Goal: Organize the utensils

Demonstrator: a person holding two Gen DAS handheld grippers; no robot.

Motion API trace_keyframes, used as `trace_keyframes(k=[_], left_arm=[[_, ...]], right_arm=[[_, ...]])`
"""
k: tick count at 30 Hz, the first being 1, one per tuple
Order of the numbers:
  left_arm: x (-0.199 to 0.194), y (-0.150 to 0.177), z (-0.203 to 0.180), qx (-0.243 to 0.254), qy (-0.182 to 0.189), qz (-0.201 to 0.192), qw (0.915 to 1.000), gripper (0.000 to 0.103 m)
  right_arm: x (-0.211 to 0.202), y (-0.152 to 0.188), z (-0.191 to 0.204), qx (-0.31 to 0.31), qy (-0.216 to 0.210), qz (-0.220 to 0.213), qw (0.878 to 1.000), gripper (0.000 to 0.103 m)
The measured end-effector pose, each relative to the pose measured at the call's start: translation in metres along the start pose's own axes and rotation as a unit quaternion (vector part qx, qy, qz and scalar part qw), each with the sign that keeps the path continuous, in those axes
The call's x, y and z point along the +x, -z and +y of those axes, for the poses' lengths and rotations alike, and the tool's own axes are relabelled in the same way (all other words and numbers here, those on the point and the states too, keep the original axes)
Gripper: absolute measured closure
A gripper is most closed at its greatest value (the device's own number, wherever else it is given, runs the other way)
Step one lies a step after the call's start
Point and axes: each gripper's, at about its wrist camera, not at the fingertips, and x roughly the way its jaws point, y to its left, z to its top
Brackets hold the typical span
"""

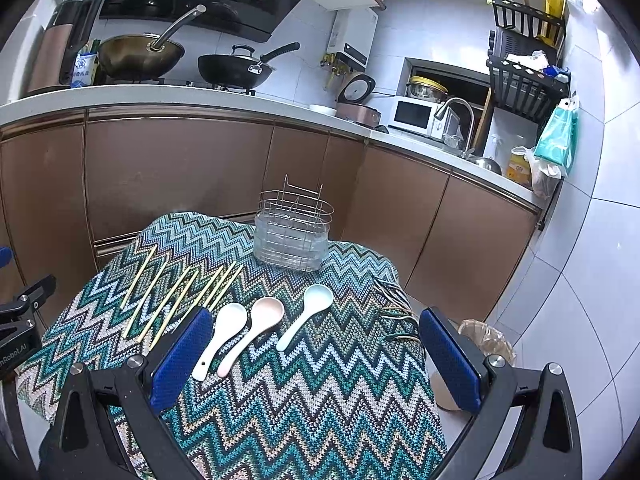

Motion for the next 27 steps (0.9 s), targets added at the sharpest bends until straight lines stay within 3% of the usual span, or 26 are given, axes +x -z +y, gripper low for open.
trace_keyframes(k=[27], left_arm=[[-0.0005,0.0012,-0.0015,0.002,-0.004,0.0,1.0,0.029]], right_arm=[[-0.0003,0.0022,-0.005,0.006,0.002,0.0,1.0,0.0]])
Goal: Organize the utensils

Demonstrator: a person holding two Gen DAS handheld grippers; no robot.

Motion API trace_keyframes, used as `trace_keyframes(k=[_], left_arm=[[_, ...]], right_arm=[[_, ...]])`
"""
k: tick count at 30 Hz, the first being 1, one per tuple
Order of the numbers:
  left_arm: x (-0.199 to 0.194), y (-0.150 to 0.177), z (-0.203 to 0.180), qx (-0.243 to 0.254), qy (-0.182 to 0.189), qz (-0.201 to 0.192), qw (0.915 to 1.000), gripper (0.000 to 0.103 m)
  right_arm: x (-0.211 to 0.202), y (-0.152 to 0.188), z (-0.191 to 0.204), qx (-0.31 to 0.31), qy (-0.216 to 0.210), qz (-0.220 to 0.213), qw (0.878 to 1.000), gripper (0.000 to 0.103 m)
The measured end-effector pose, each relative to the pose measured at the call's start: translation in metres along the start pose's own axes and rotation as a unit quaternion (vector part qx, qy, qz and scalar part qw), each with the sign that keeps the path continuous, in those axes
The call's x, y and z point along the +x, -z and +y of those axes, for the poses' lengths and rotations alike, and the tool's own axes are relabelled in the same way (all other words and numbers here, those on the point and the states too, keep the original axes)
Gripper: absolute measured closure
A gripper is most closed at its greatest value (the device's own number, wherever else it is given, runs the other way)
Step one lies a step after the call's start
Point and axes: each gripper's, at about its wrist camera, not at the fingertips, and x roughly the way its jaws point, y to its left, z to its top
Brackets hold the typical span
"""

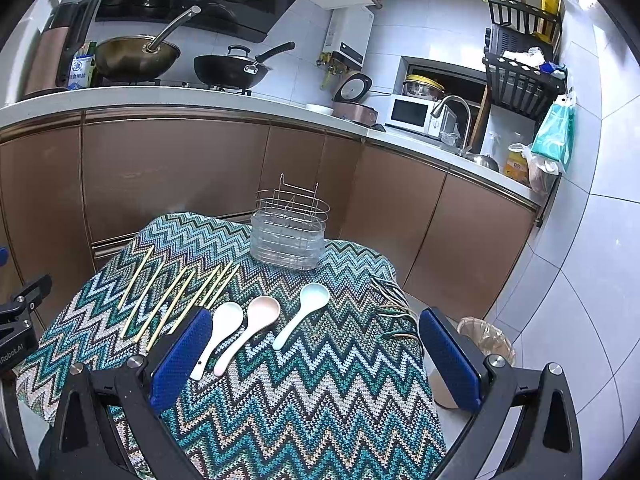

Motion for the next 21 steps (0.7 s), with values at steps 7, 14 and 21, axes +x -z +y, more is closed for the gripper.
trace_keyframes(k=[7,14,21], left_arm=[[-0.0001,0.0001,-0.0002,0.0,0.0,0.0,1.0,0.029],[-0.0007,0.0001,0.0004,-0.001,0.003,-0.002,1.0,0.029],[-0.0021,-0.0034,0.0013,-0.002,0.006,-0.002,1.0,0.029]], right_arm=[[0.0,0.0005,-0.0006,0.0,0.001,0.001,1.0,0.0],[-0.0005,-0.0001,-0.0037,0.002,0.004,0.0,1.0,0.0],[0.0005,-0.0003,-0.0056,0.009,0.006,0.0,1.0,0.0]])
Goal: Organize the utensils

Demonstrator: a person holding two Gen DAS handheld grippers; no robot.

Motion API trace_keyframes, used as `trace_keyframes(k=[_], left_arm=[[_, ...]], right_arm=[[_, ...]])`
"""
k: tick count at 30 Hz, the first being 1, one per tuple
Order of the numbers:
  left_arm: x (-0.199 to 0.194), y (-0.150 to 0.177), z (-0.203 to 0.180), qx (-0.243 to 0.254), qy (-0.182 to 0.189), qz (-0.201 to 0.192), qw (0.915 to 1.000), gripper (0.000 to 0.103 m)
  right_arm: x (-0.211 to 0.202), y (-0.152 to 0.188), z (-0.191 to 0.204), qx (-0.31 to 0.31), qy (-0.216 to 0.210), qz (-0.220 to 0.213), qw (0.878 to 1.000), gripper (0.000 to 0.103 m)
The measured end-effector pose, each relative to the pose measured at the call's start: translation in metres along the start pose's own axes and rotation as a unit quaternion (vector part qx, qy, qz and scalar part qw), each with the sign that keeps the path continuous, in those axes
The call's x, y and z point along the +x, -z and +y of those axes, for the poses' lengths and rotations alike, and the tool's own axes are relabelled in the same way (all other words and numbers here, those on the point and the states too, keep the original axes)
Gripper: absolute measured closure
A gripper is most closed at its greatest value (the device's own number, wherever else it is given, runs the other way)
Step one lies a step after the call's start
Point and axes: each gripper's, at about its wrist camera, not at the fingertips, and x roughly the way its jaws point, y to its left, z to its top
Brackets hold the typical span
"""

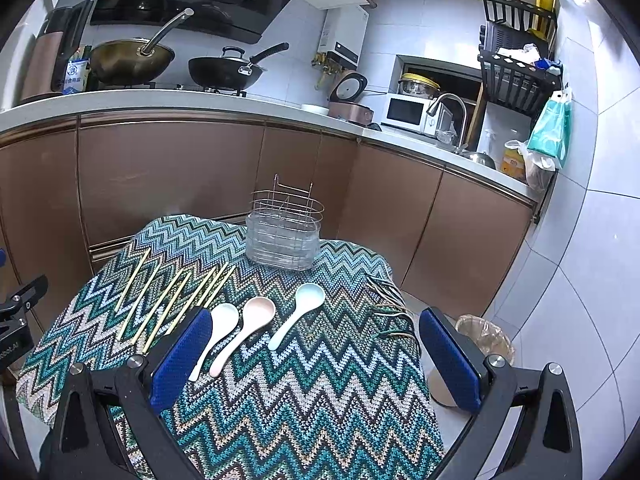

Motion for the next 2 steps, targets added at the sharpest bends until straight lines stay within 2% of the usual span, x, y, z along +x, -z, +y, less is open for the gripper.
trace_keyframes(k=[2], left_arm=[[0.0007,-0.001,0.0007,0.0,0.0,0.001,1.0,0.029]], right_arm=[[0.0005,-0.0001,-0.0006,0.002,0.001,0.001,1.0,0.0]])
